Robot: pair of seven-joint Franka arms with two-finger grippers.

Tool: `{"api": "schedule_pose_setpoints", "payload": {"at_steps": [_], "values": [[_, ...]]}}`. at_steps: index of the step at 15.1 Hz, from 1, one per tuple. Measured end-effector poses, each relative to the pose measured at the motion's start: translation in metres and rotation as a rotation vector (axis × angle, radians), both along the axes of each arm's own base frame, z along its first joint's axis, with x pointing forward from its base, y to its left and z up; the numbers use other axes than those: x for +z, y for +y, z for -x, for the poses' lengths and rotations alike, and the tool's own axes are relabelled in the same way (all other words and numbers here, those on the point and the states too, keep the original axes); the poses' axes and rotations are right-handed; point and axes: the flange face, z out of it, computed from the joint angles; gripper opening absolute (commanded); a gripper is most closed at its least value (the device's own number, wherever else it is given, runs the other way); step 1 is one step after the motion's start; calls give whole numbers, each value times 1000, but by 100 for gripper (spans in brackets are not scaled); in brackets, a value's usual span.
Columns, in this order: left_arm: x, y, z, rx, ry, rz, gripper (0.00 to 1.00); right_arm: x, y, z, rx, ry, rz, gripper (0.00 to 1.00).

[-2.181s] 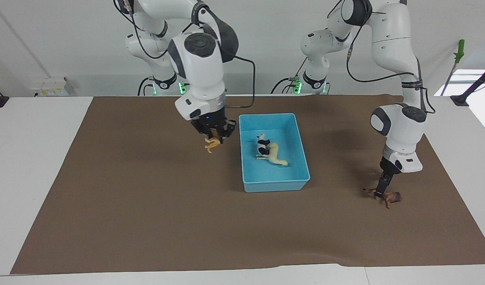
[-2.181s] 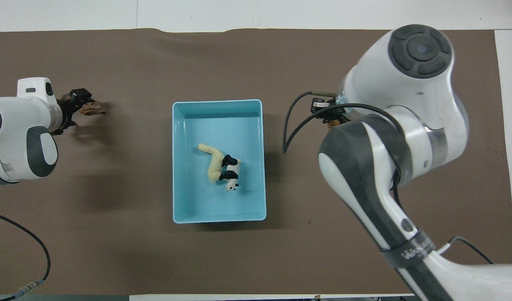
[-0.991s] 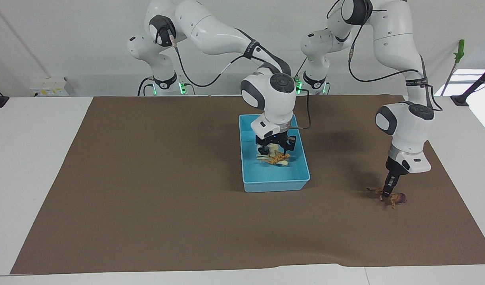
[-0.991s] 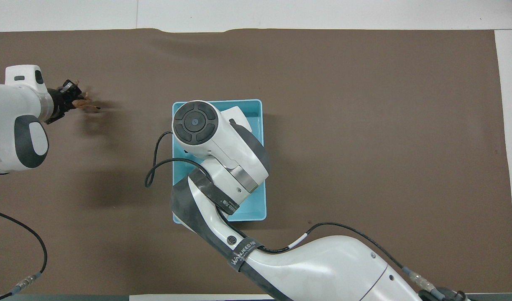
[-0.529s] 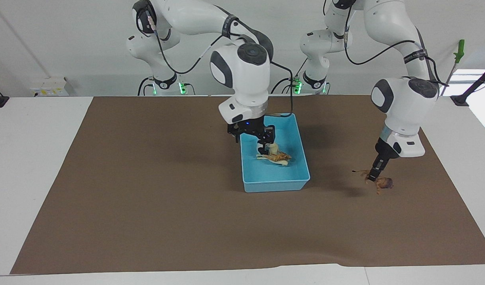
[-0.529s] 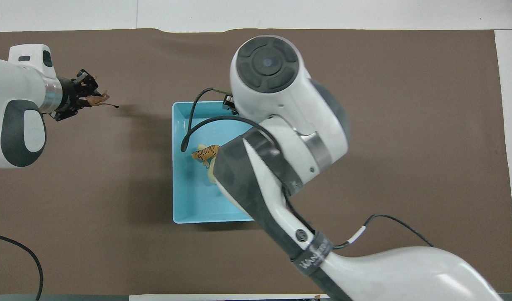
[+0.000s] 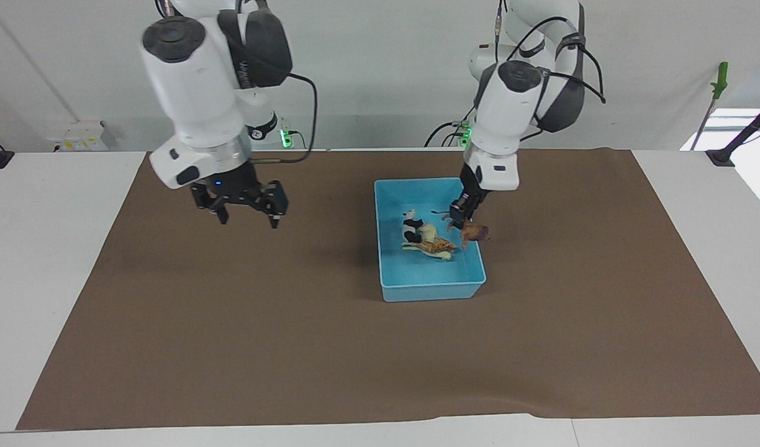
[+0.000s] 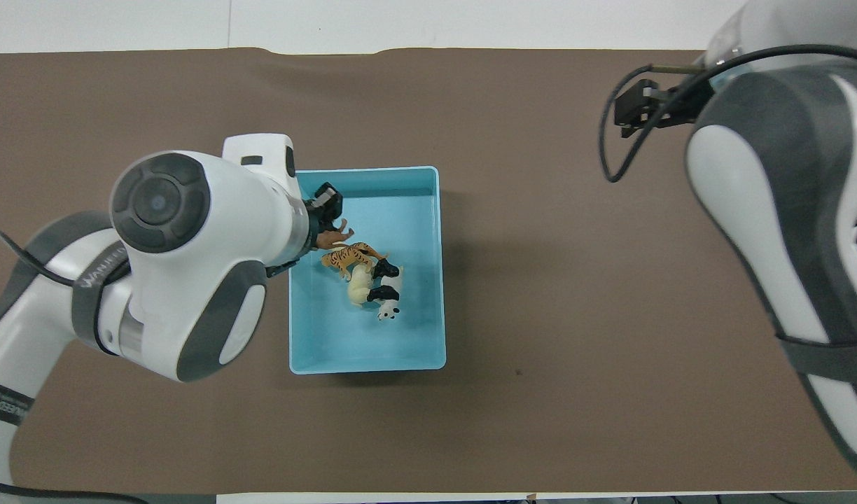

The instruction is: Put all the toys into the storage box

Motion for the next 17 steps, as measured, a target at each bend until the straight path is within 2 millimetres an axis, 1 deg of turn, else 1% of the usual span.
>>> {"api": "schedule_pose_setpoints", "payload": {"at_steps": [1, 2, 3, 4, 5, 6, 7, 9, 10, 12, 13, 14, 17], "values": [[-8, -13, 18, -21, 7, -6, 3, 7, -32, 1, 4, 2, 2, 100], [-19, -19, 34, -40, 4, -8, 5, 16, -57, 5, 9, 3, 3, 100], [-33, -21, 47, -52, -2, -9, 14, 26, -78, 12, 15, 4, 4, 100], [-46, -17, 57, -57, -5, -12, 45, 37, -93, 20, 17, 6, 4, 100], [-57, -12, 65, -57, -4, -16, 88, 49, -104, 30, 14, 11, 4, 100], [-62, -8, 70, -56, -4, -19, 100, 60, -110, 41, 10, 19, 4, 100], [-62, -5, 72, -55, -8, -18, 100, 71, -112, 52, 7, 25, 3, 100], [-54, -7, 73, -58, -22, -10, 100, 88, -110, 72, 10, 39, 2, 100], [-49, -7, 72, -58, -32, -5, 100, 92, -110, 81, 10, 44, 1, 100], [-33, -1, 63, -46, -57, 10, 100, 92, -112, 97, 6, 65, 0, 100], [-22, 10, 53, -45, -70, 12, 100, 88, -114, 104, 2, 79, -1, 100], [-8, 27, 40, -57, -76, 6, 100, 84, -118, 110, -2, 93, -2, 100], [27, 87, 5, -151, -64, -37, 100, 77, -135, 125, -13, 108, -5, 100]]}}
